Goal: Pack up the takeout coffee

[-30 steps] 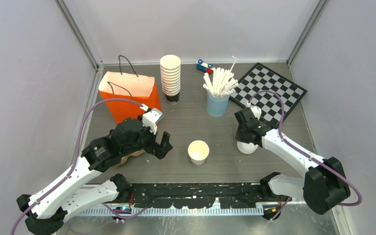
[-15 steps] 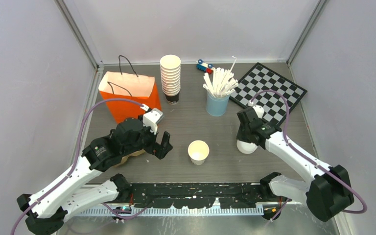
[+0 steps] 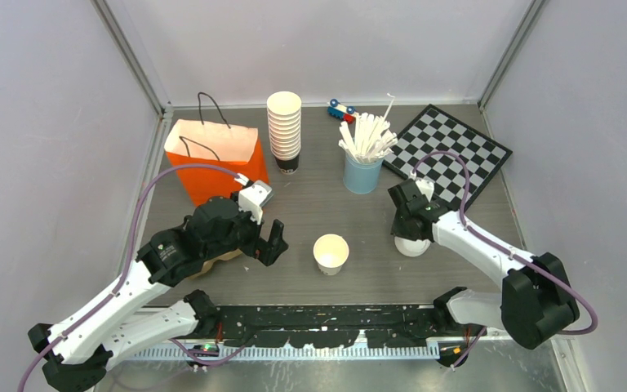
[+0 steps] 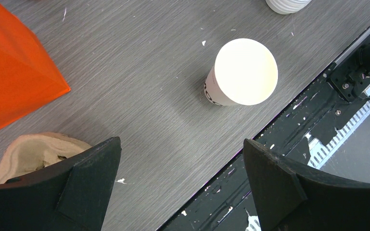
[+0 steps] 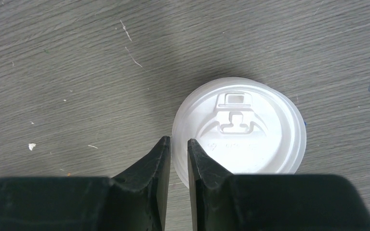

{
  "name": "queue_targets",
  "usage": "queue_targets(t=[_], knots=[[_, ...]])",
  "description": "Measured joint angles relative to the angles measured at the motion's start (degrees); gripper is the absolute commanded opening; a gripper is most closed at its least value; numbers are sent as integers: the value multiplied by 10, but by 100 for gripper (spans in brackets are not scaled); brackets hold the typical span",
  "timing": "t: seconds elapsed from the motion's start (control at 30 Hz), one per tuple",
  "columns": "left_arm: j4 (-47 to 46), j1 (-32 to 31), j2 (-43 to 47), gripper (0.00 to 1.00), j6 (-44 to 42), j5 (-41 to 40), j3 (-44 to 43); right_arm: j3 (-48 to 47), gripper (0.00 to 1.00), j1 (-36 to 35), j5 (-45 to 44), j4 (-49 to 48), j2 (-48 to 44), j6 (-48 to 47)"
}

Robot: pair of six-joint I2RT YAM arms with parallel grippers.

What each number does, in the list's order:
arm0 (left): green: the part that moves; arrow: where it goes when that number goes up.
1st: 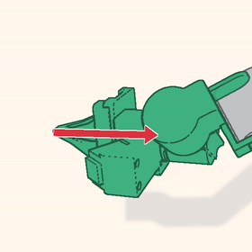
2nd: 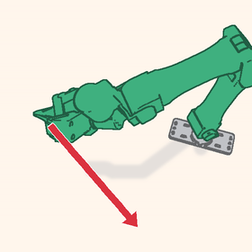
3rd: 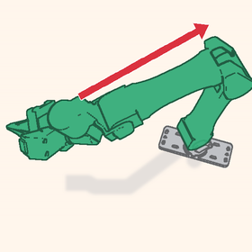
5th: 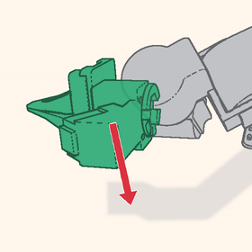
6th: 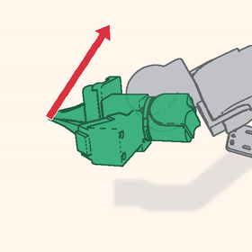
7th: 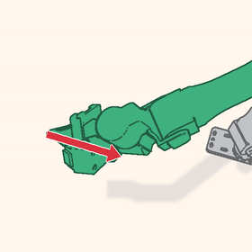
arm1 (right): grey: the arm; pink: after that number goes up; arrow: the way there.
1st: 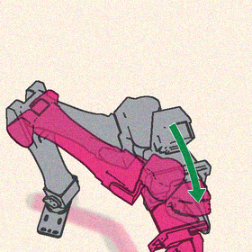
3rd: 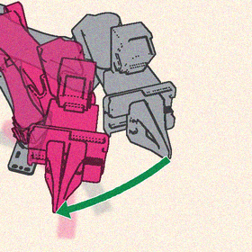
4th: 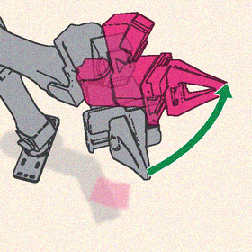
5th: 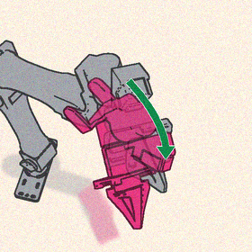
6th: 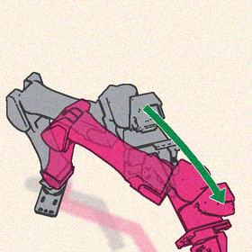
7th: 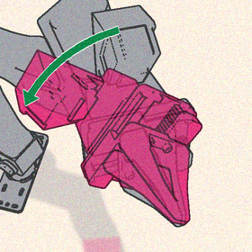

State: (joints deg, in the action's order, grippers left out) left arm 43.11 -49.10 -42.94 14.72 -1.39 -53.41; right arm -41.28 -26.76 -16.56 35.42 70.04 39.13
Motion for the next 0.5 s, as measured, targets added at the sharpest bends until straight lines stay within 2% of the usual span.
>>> queue_targets(t=[0.23,0.5], knots=[[0,0,0,100,0,0,0,0,1,0,-1,-9,10,1],[0,0,0,100,0,0,0,0,0,0,-1,-12,7,-2]])
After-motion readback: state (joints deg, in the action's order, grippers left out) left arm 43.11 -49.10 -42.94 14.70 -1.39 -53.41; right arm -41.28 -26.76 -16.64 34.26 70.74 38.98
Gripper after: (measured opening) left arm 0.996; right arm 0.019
